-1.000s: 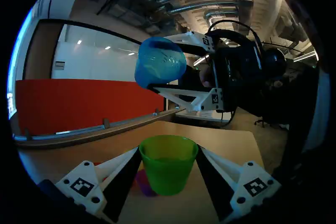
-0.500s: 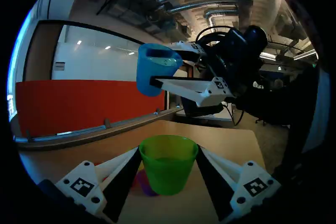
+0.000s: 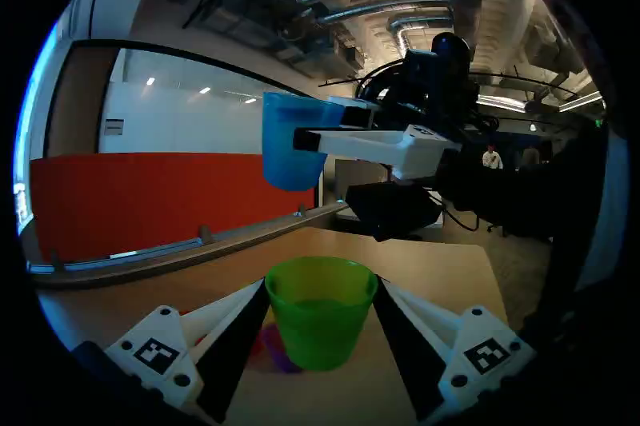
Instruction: Pour water
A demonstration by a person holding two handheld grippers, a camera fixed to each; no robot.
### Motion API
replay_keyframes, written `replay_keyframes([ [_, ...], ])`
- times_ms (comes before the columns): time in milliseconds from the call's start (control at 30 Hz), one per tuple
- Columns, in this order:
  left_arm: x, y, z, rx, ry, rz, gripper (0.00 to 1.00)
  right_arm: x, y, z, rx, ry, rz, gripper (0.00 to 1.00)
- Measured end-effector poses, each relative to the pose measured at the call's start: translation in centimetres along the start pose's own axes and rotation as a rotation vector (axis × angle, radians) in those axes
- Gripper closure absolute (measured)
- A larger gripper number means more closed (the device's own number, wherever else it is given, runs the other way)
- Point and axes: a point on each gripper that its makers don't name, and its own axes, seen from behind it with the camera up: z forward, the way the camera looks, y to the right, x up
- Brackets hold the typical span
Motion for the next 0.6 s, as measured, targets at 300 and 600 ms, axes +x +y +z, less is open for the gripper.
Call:
replay_keyframes([
  [300,0.05,-0.13,-0.01,0.003,-0.004,0.002,0.12,0.28,-1.07,0.36,0.057,0.008,0.199,0.1],
  [600,-0.44,-0.16,0.02,0.007,-0.021,0.005,0.12,0.32,-0.83,0.45,0.062,0.012,0.269,0.1],
])
